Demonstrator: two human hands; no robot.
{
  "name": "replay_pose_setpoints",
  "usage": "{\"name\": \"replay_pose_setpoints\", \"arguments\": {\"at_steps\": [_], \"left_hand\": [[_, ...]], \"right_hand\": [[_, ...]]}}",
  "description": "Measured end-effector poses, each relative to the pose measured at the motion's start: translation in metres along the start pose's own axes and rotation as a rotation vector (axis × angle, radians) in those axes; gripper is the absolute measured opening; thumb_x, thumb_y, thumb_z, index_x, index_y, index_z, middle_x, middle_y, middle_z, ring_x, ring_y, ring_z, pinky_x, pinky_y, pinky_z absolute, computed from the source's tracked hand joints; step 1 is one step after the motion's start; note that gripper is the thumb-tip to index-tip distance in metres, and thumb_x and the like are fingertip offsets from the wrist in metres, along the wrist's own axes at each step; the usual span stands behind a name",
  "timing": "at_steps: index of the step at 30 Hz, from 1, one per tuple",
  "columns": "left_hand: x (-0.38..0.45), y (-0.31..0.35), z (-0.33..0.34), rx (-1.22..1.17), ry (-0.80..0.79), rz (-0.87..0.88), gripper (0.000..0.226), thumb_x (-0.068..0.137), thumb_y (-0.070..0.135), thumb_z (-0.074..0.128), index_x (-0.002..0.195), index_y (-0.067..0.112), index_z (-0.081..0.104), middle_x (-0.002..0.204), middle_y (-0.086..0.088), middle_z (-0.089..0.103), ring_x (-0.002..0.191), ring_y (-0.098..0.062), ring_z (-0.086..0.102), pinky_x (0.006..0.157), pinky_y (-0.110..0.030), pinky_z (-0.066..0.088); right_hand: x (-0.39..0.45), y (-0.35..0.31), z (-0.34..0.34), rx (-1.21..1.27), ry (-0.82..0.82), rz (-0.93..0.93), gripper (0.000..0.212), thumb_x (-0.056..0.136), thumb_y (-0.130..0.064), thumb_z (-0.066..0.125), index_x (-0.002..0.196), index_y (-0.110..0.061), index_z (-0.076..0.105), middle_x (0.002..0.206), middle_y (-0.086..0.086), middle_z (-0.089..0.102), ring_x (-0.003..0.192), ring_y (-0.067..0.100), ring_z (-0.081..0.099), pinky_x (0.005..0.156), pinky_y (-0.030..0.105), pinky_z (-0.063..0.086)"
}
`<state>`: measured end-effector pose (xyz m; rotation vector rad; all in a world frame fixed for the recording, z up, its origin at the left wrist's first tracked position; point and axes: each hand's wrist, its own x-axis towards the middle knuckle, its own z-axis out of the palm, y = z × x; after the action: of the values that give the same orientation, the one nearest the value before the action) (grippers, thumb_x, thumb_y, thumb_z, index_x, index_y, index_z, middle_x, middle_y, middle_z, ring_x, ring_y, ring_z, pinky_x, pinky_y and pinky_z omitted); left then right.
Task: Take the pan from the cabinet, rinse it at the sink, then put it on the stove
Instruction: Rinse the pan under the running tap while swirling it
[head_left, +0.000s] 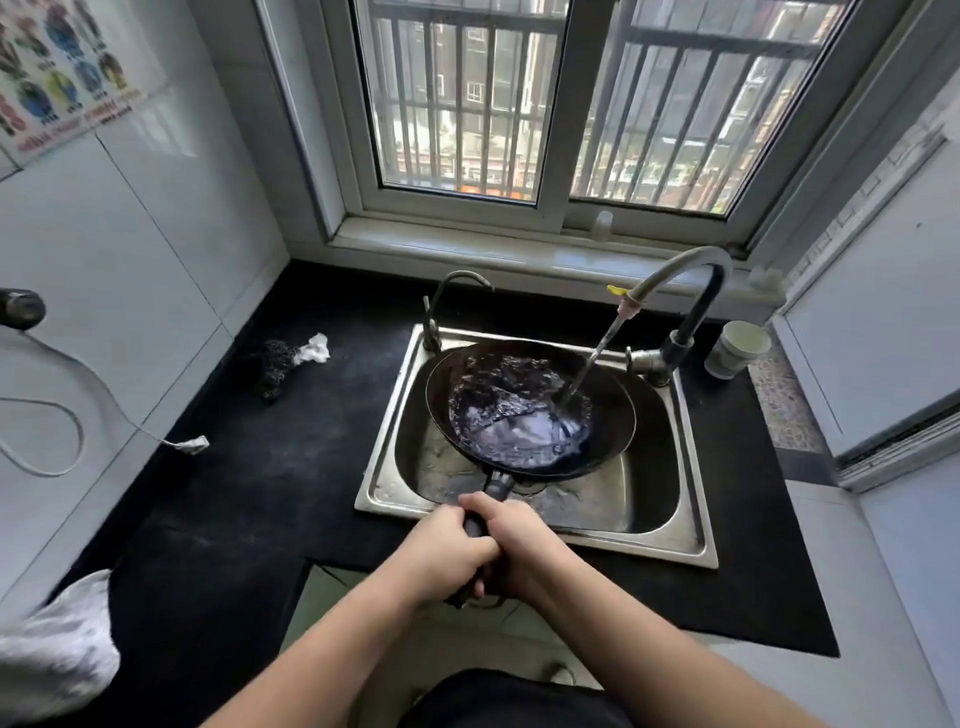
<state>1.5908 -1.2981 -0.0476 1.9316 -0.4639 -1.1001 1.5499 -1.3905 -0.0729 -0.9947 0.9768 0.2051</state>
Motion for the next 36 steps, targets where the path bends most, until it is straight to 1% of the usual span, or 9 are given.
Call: {"name": "replay_pose_setpoints", "arguments": {"at_steps": [2,5,9,14,17,20,25,30,36], "left_hand": [[-0.002,-0.003,-0.001,0.069,0.020,0.002,0.009,0.078,0.005,0.052,0.077,0.013,0.056,0.050,-0.008,0.058,0.033,-0.015,0.050,0.033,-0.018,0.036],[-0.007,-0.021,0.003,0.160,0.084,-0.030,0.007,0.079,0.013,0.056,0.084,0.014,0.052,0.067,-0.009,0.064,0.035,-0.012,0.056,0.033,-0.021,0.038],[-0.015,-0.058,0.012,0.131,0.143,-0.027,0.016,0.083,0.021,0.061,0.098,0.015,0.057,0.069,-0.009,0.066,0.038,-0.015,0.060,0.034,-0.026,0.043],[-0.007,-0.071,0.019,0.023,0.171,0.029,0.025,0.075,0.023,0.061,0.098,0.032,0.056,0.088,-0.015,0.072,0.070,-0.035,0.070,0.061,-0.055,0.055],[0.001,-0.062,0.019,-0.075,0.101,0.000,0.027,0.073,0.020,0.054,0.100,0.019,0.059,0.066,-0.008,0.066,0.046,-0.021,0.061,0.039,-0.036,0.049],[0.005,-0.049,0.016,-0.098,0.040,-0.045,0.024,0.073,0.022,0.052,0.095,0.013,0.057,0.054,-0.004,0.058,0.034,-0.015,0.050,0.036,-0.023,0.040],[0.008,-0.040,0.011,0.018,0.034,-0.074,0.008,0.080,0.013,0.054,0.086,0.007,0.055,0.060,-0.010,0.059,0.035,-0.014,0.051,0.035,-0.020,0.038],[0.005,-0.047,0.017,0.140,0.085,-0.088,0.007,0.078,0.015,0.053,0.076,0.019,0.048,0.058,-0.008,0.060,0.034,-0.014,0.054,0.035,-0.021,0.039],[0.004,-0.069,0.022,0.256,0.179,-0.028,0.023,0.080,0.027,0.058,0.103,0.020,0.057,0.077,0.001,0.066,0.040,-0.012,0.061,0.036,-0.022,0.045]], "right_hand": [[0.000,0.006,0.003,0.018,-0.053,0.001,0.026,0.091,-0.022,0.058,0.078,0.000,0.055,0.044,0.008,0.048,0.029,0.022,0.047,0.033,0.020,0.039],[0.005,0.022,0.003,0.031,-0.108,-0.033,0.031,0.091,-0.023,0.059,0.094,0.008,0.064,0.066,0.015,0.061,0.044,0.023,0.057,0.036,0.022,0.041],[0.010,0.045,0.007,0.012,-0.146,-0.038,0.022,0.096,-0.013,0.052,0.088,-0.002,0.069,0.075,0.008,0.070,0.056,0.013,0.066,0.047,0.021,0.049],[0.023,0.053,0.011,-0.113,0.004,-0.095,0.018,0.092,-0.009,0.055,0.082,-0.004,0.069,0.078,0.009,0.071,0.064,0.014,0.066,0.060,0.023,0.051],[0.024,0.045,0.010,-0.138,0.087,-0.114,0.019,0.088,-0.011,0.055,0.088,-0.001,0.071,0.077,0.010,0.071,0.066,0.019,0.066,0.055,0.022,0.049],[0.021,0.035,0.008,-0.119,0.111,-0.077,0.023,0.089,-0.014,0.053,0.087,-0.004,0.074,0.072,0.012,0.070,0.059,0.022,0.065,0.041,0.016,0.043],[0.018,0.031,0.006,-0.002,0.019,-0.006,0.026,0.091,-0.016,0.054,0.079,-0.009,0.075,0.068,0.015,0.069,0.050,0.024,0.062,0.045,0.022,0.043],[0.020,0.040,0.002,0.098,-0.067,0.015,0.026,0.095,-0.012,0.050,0.083,-0.003,0.071,0.068,0.011,0.070,0.050,0.019,0.064,0.044,0.020,0.046],[0.027,0.052,0.000,0.066,-0.113,-0.034,0.035,0.094,-0.006,0.051,0.068,-0.009,0.073,0.074,0.009,0.071,0.060,0.013,0.066,0.061,0.024,0.052]]}}
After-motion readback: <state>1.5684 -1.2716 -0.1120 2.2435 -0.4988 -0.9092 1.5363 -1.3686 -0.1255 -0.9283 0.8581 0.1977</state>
